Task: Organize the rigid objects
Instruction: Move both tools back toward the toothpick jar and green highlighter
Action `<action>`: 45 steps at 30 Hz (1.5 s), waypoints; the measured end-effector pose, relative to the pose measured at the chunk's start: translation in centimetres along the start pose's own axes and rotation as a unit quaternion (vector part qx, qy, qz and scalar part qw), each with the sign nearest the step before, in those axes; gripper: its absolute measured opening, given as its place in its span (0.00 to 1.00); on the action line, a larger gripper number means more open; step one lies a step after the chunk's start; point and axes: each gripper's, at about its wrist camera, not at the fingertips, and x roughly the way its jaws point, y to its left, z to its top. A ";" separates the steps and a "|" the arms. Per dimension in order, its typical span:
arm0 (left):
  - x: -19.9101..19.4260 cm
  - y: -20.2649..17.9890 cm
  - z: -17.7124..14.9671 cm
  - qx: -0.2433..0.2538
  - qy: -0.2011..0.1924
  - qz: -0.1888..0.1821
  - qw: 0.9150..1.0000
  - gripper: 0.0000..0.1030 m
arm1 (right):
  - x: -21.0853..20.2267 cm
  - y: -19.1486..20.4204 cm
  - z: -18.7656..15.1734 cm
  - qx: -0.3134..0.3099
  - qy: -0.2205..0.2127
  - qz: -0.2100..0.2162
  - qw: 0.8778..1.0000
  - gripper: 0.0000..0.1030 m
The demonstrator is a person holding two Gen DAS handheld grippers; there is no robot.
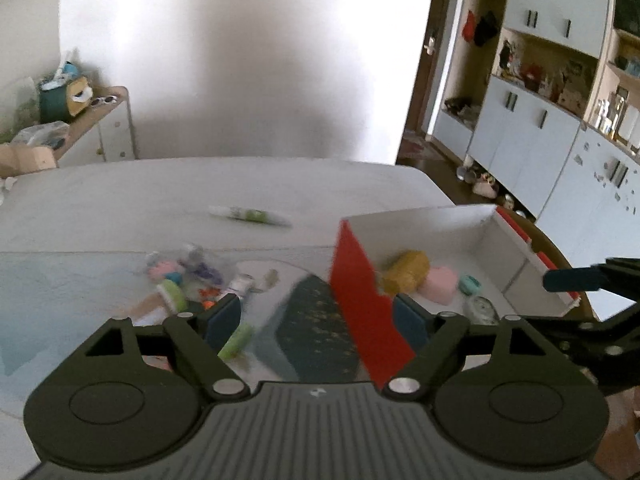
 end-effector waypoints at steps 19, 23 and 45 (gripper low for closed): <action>3.4 14.8 0.9 -0.004 0.025 0.012 1.000 0.87 | 8.1 10.6 1.3 0.031 0.029 -0.013 0.999 0.99; 5.3 17.2 0.7 -0.019 0.040 0.007 0.999 0.87 | 11.0 11.8 1.4 0.034 0.042 -0.029 0.998 0.99; 13.0 19.7 -1.0 0.047 0.059 0.001 0.997 0.87 | 22.6 11.5 -0.1 0.077 0.127 -0.116 0.982 0.89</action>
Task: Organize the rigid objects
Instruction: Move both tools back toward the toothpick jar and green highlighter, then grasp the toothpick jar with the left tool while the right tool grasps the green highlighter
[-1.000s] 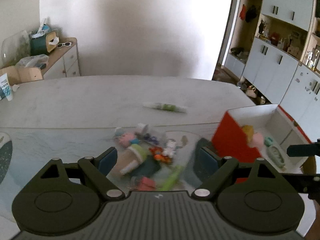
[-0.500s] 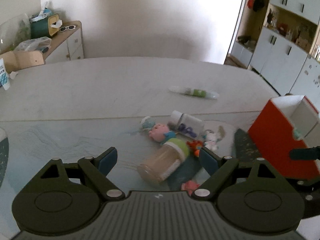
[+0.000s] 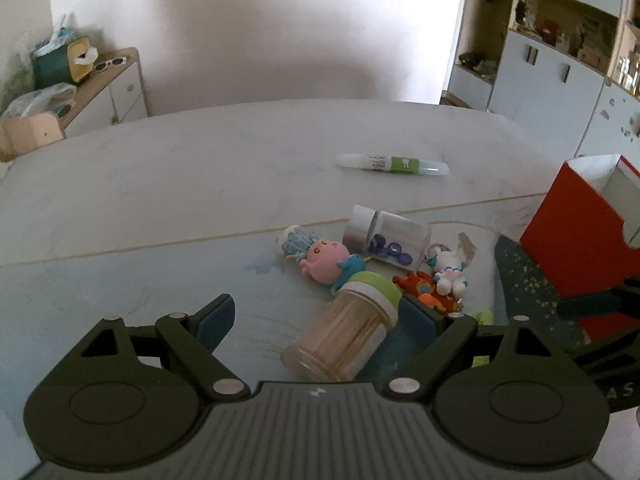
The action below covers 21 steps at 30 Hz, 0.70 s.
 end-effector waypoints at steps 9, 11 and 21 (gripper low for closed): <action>1.7 -1.2 -0.5 0.048 -0.008 -0.004 0.999 0.87 | 2.1 1.3 0.1 -0.012 0.019 -0.016 1.000 0.84; 2.1 -1.4 -0.6 0.056 -0.007 0.000 0.998 0.87 | 2.4 1.5 0.1 -0.014 0.022 -0.017 1.000 0.82; 3.4 -1.3 -1.2 0.058 0.004 -0.017 0.998 0.82 | 3.1 1.9 -0.4 -0.039 0.025 -0.035 0.998 0.70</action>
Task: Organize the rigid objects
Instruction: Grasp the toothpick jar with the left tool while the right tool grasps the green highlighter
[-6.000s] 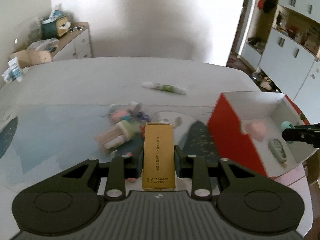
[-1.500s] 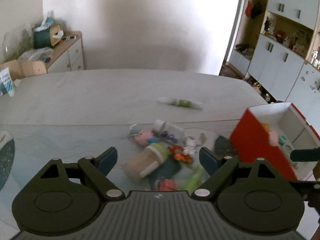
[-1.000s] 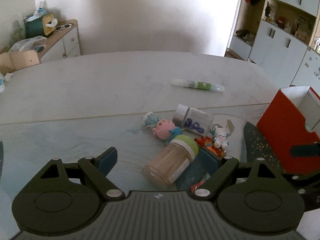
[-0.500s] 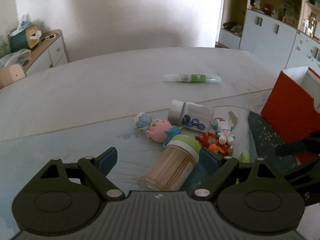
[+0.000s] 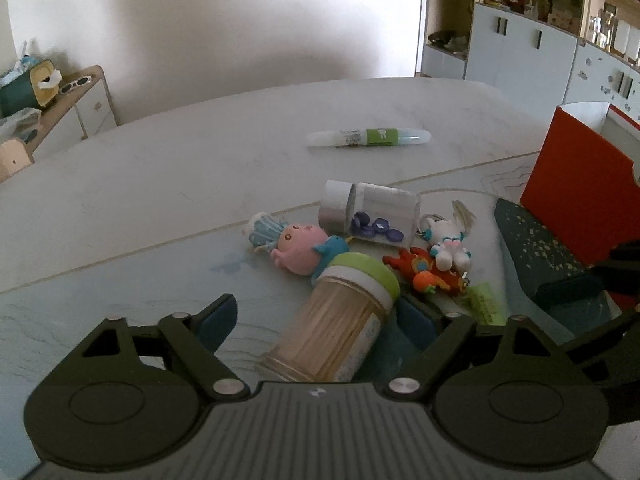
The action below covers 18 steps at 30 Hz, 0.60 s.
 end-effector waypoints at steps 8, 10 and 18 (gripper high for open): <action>0.2 -0.2 -0.2 -0.002 0.008 -0.018 1.000 0.62 | -0.2 -0.3 -0.3 -0.009 -0.010 -0.001 1.000 0.55; 0.2 -0.1 -0.1 -0.004 0.012 -0.026 1.000 0.59 | -0.3 -0.3 -0.3 -0.011 -0.013 -0.002 1.000 0.49; -0.2 0.0 -0.1 -0.008 0.016 -0.026 0.999 0.45 | -0.8 -0.8 -0.7 -0.011 -0.024 -0.005 1.000 0.17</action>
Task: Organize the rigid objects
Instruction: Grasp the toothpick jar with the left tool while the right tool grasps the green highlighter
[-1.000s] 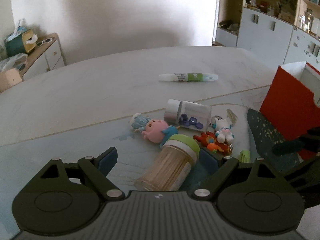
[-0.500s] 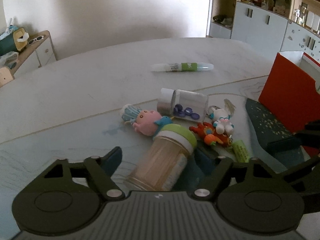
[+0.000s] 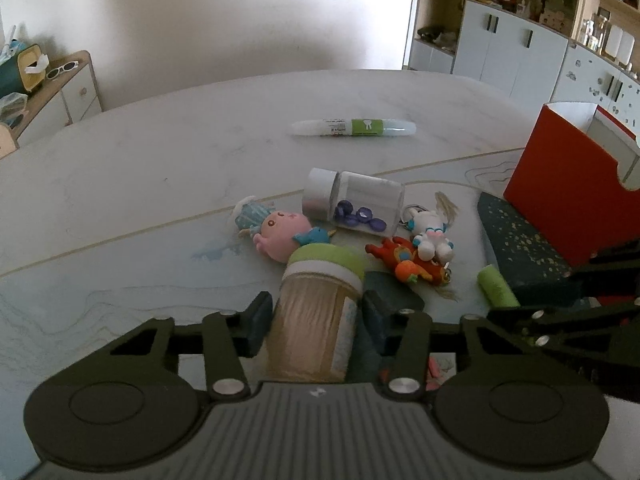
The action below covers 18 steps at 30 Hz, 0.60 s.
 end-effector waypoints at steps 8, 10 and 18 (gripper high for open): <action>-0.9 0.5 0.2 -0.017 0.010 -0.003 1.000 0.43 | -1.4 -1.6 -0.8 0.016 -0.017 -0.007 1.000 0.15; -1.7 0.9 0.3 -0.029 0.009 -0.009 0.999 0.43 | -2.2 -2.1 -1.0 0.022 -0.023 -0.001 1.000 0.15; -4.5 1.3 0.4 -0.061 0.008 -0.011 0.998 0.42 | -6.3 -3.8 -1.4 0.037 -0.054 0.031 0.997 0.15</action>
